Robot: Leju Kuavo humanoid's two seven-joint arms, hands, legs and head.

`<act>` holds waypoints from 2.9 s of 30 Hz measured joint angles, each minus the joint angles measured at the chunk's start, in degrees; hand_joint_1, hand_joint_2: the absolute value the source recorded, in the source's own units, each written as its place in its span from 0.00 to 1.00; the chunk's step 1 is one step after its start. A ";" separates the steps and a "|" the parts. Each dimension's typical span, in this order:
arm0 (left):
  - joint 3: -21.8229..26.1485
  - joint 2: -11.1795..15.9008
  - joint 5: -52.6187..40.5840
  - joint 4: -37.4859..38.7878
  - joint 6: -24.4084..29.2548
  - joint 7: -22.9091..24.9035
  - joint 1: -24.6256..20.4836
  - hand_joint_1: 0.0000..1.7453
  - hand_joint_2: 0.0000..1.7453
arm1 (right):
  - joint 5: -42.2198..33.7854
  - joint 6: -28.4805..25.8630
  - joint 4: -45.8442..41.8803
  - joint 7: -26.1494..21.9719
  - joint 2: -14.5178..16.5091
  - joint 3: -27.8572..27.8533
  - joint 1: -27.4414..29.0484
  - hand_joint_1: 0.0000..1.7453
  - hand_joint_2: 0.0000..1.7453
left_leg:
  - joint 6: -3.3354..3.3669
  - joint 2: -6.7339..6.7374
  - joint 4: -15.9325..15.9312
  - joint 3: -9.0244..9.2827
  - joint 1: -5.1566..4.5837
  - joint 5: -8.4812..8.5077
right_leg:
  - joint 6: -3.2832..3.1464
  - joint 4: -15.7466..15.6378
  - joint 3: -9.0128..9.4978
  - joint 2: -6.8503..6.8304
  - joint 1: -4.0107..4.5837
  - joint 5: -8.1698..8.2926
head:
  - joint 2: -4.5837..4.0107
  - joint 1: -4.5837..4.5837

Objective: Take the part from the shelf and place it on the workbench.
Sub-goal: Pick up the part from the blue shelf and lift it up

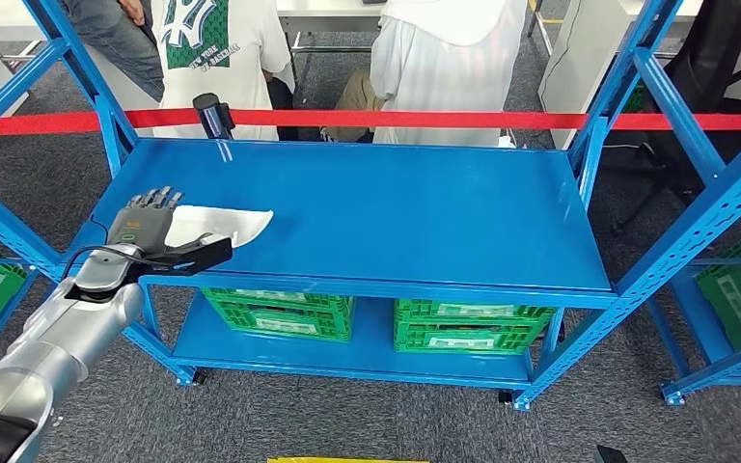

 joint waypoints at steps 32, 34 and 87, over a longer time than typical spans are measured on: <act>-1.85 1.89 -1.41 0.27 -2.16 -2.38 1.46 0.00 0.00 | -0.14 -0.28 0.00 -0.02 -0.21 -0.91 0.08 0.00 0.00 | 0.00 0.03 0.00 -0.03 0.00 0.00 | -0.01 0.00 -0.05 0.00 0.00 0.00 | -0.01 0.00; -1.97 1.86 -1.44 0.27 -2.22 -2.40 1.46 0.00 0.00 | -0.14 -0.30 0.00 -0.03 -0.21 -0.99 0.08 0.00 0.00 | 0.00 0.03 0.00 -0.03 0.00 0.00 | -0.01 0.00 -0.06 0.00 0.00 0.00 | 0.00 0.00; -2.58 -0.82 -0.26 0.27 0.61 0.45 2.75 0.00 1.00 | 0.97 -0.11 -0.02 -0.67 -0.48 -1.12 0.00 0.00 0.00 | -0.01 0.03 0.00 -0.06 0.00 -0.01 | -0.01 0.00 -0.08 0.00 0.00 -0.01 | 0.00 -0.01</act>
